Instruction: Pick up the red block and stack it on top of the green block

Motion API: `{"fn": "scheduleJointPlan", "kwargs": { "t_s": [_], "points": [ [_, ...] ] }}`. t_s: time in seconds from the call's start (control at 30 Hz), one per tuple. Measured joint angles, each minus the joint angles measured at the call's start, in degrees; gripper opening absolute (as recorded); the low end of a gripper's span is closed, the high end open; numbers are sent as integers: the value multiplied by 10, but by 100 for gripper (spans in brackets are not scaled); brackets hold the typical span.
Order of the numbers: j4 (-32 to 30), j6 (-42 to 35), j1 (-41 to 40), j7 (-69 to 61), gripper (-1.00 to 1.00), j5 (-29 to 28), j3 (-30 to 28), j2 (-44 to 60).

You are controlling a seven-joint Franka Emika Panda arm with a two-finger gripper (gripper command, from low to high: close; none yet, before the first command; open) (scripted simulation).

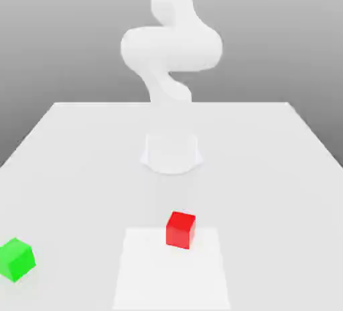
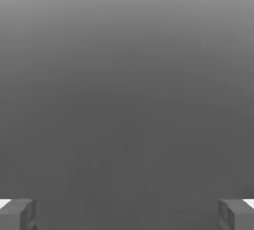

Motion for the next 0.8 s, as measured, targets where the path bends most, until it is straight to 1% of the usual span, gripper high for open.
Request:
{"fn": "scheduleJointPlan", "kwargs": {
  "t_s": [0.37, 0.53, 0.6, 0.7, 0.77, 0.8],
  "points": [
    [-193, 150, -10, 91, 0, 20, 31, 194],
    [-288, 232, -18, 147, 0, 20, 52, 303],
    [-309, 288, -21, 172, 0, 7, 56, 377],
    [-309, 351, -18, 199, 0, -22, 44, 454],
    [-304, 388, -2, 211, 0, -38, 25, 497],
    [-301, 405, 6, 215, -100, -42, 16, 518]
  ]
}}
